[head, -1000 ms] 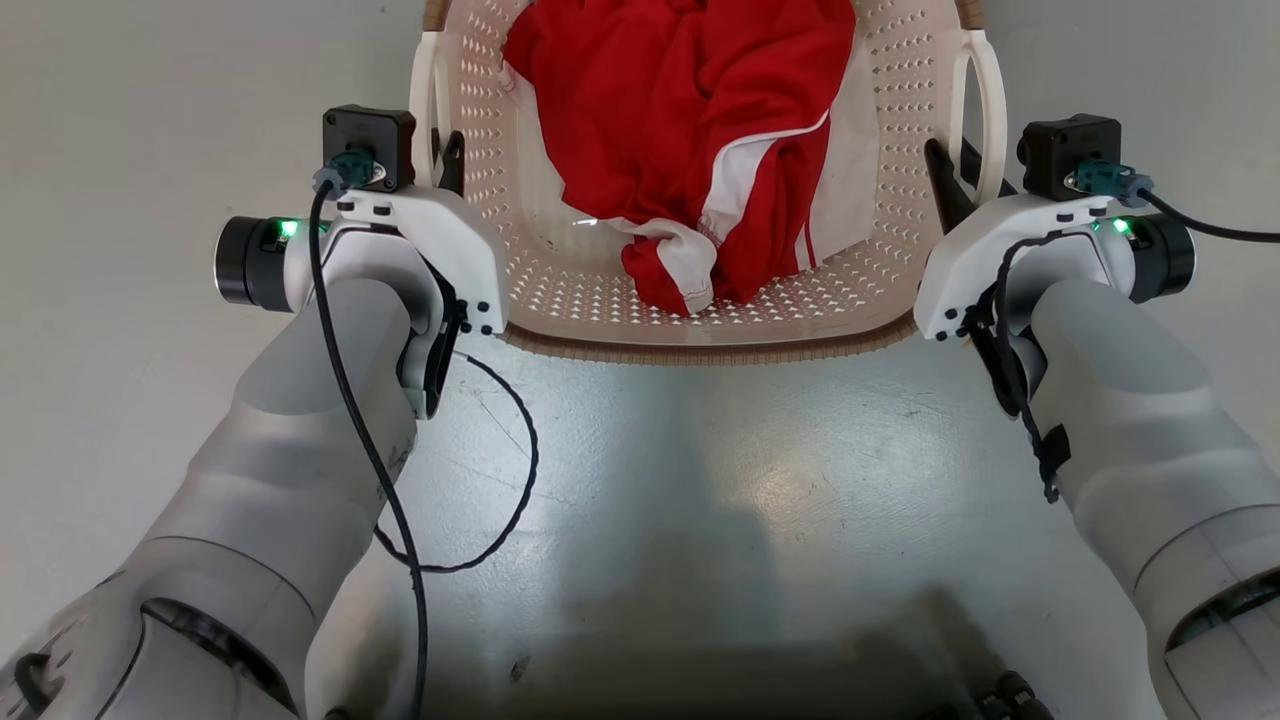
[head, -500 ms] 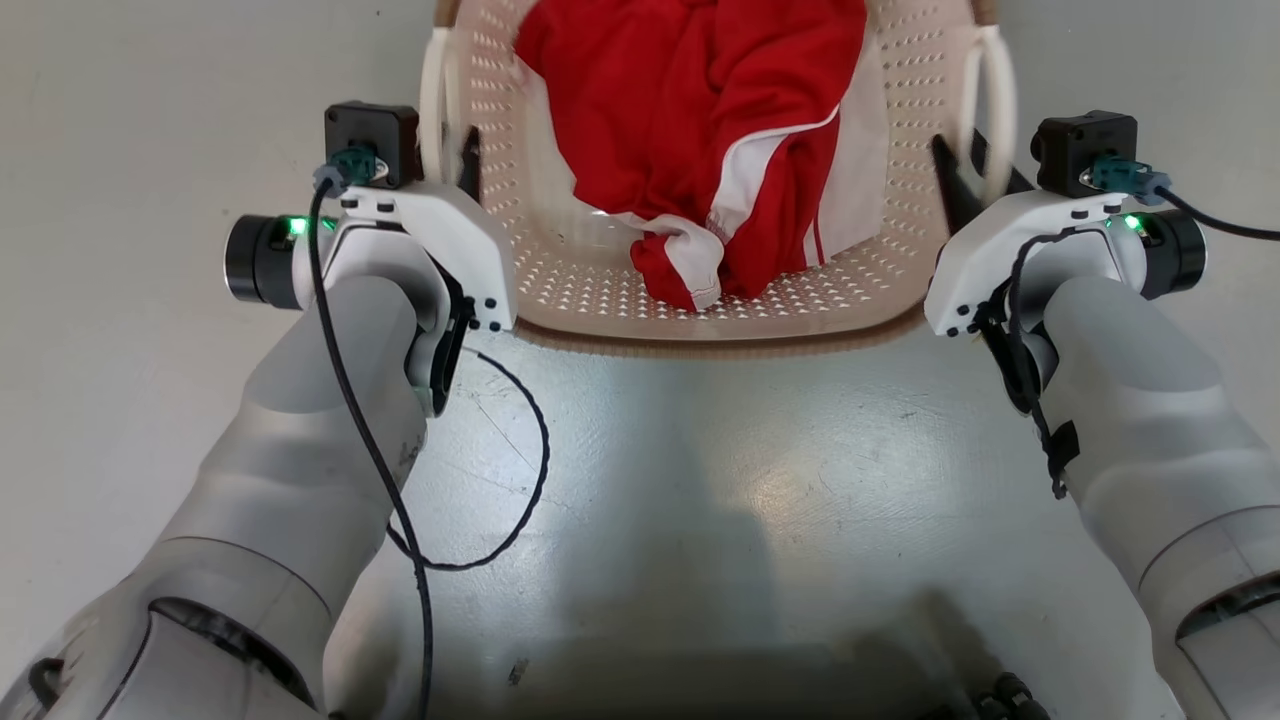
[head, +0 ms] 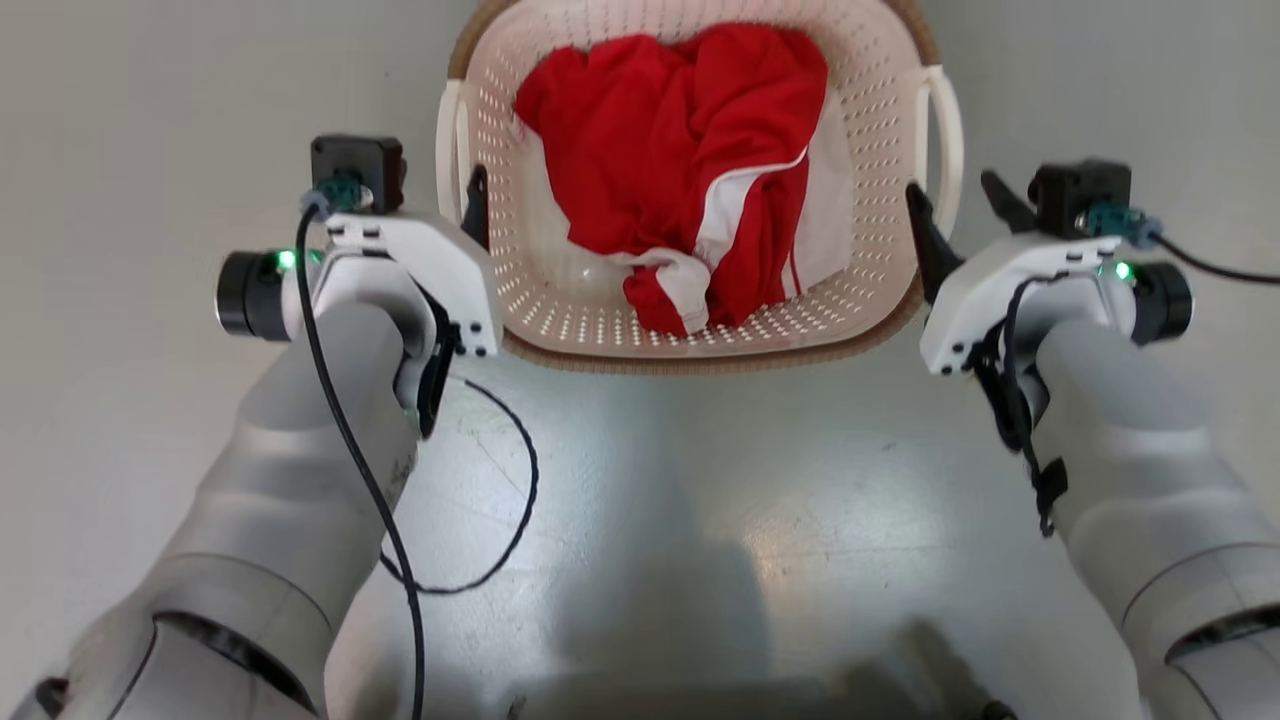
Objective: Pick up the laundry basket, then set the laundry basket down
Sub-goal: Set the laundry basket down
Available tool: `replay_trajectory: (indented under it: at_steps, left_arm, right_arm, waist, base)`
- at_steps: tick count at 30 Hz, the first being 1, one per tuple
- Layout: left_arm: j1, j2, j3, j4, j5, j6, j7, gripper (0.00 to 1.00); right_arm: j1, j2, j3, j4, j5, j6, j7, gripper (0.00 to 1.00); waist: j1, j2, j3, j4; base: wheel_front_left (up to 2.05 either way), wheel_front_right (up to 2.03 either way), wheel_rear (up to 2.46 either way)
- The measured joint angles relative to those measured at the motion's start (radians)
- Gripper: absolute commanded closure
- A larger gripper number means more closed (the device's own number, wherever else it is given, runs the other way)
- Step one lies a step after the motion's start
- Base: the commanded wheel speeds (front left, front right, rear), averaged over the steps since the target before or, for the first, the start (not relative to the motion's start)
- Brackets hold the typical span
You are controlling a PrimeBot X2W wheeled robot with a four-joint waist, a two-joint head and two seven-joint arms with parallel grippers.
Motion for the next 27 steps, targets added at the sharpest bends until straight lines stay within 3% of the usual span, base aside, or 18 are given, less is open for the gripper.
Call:
replay_trajectory:
  at_steps: [14, 27]
  left_arm:
    - [0.203, 0.003, 0.071, -0.080, 0.038, -0.005, 0.000, 0.00]
    - [0.417, 0.021, 0.213, -0.251, 0.139, 0.001, 0.000, 0.00]
  right_arm:
    - [0.217, 0.012, -0.091, -0.177, -0.082, 0.000, -0.001, 0.00]
    - [0.405, 0.018, -0.239, -0.351, -0.263, 0.000, -0.001, 0.00]
  waist:
    - [0.0000, 0.0000, -0.209, -0.020]
    - [-0.0001, 0.0000, -0.481, -0.012]
  base:
    - [0.00, 0.00, 0.00]
    - [0.00, 0.00, 0.00]
